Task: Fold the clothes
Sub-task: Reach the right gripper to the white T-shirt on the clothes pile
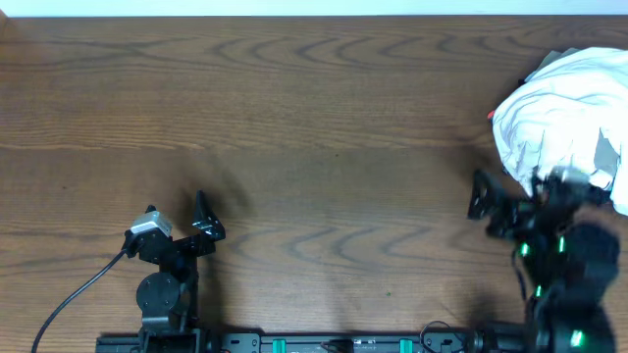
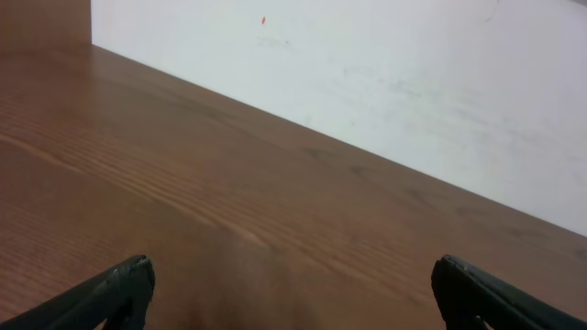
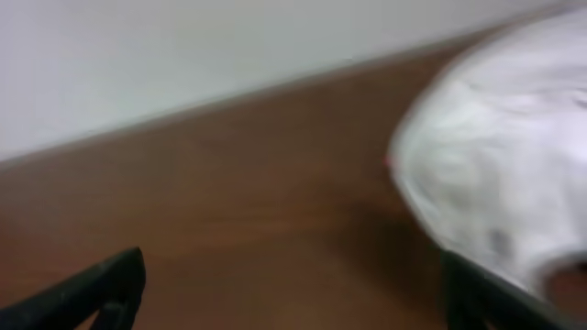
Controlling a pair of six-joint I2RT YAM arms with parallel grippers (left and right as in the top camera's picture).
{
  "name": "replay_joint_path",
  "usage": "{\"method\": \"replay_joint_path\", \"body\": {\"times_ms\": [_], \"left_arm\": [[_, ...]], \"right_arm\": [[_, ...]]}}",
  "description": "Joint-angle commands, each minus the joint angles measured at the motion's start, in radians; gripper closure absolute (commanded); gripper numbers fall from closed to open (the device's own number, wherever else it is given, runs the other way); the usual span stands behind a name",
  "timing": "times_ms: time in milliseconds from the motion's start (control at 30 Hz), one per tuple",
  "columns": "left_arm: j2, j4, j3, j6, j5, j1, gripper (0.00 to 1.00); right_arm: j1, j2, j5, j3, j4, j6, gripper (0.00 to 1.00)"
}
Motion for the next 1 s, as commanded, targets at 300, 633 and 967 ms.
{"method": "replay_joint_path", "body": {"times_ms": [300, 633, 967], "left_arm": [[-0.006, -0.037, -0.021, 0.017, -0.023, 0.007, 0.02], [-0.006, -0.037, -0.021, 0.017, -0.023, 0.007, 0.02], [-0.006, -0.037, -0.021, 0.017, -0.023, 0.007, 0.02]], "right_arm": [[-0.223, 0.756, 0.232, 0.452, -0.245, -0.053, 0.01], [-0.436, 0.828, 0.187, 0.479, -0.208, -0.012, 0.01], [-0.62, 0.831, -0.149, 0.479, -0.121, 0.015, 0.12]]}}
